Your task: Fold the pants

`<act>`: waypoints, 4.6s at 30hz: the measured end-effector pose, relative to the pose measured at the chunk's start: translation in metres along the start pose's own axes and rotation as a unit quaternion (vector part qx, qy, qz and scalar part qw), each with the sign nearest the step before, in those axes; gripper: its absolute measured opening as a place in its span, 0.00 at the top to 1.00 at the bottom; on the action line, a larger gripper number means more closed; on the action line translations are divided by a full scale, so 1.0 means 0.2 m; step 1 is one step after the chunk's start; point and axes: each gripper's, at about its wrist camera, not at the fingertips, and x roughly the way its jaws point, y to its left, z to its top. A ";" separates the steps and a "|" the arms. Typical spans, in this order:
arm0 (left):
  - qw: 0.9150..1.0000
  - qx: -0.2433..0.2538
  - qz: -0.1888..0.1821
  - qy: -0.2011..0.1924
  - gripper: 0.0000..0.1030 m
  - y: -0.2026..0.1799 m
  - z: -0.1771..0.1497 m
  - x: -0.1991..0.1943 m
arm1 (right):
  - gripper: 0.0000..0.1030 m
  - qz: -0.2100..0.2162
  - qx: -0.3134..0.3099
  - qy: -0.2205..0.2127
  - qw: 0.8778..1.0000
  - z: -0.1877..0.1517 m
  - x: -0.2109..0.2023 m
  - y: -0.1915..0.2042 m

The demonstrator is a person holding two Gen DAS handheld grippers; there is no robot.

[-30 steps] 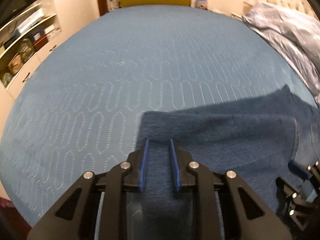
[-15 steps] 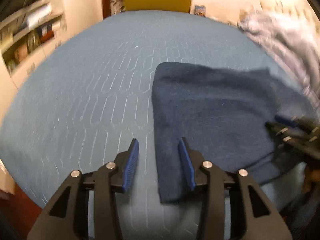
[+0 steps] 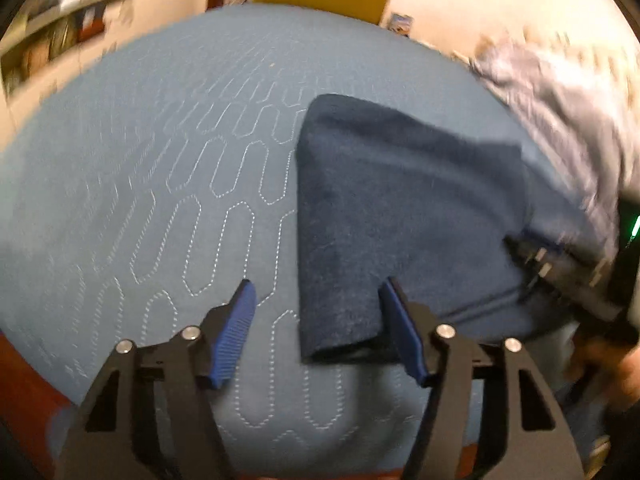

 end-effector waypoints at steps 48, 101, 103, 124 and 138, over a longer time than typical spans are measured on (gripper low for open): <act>0.925 -0.307 -0.217 0.058 0.50 0.32 -0.08 0.04 | 0.48 0.033 -0.012 0.082 0.996 0.14 0.03 -0.09; 0.865 0.467 0.016 -0.181 0.86 -2.66 -0.52 0.08 | 0.38 0.272 0.191 0.087 0.939 -0.21 0.06 -2.07; 0.862 0.473 0.022 -0.182 0.86 -2.69 -0.54 0.09 | 0.37 0.267 0.186 0.086 0.942 -0.21 0.06 -2.05; 0.853 0.482 0.008 -0.199 0.86 -2.96 -0.56 0.10 | 0.87 0.142 0.137 0.042 0.979 -0.20 -0.10 -2.18; 0.858 0.479 -0.013 -0.187 0.85 -2.95 -0.59 0.18 | 0.87 0.116 0.113 0.019 0.987 -0.28 -0.11 -2.15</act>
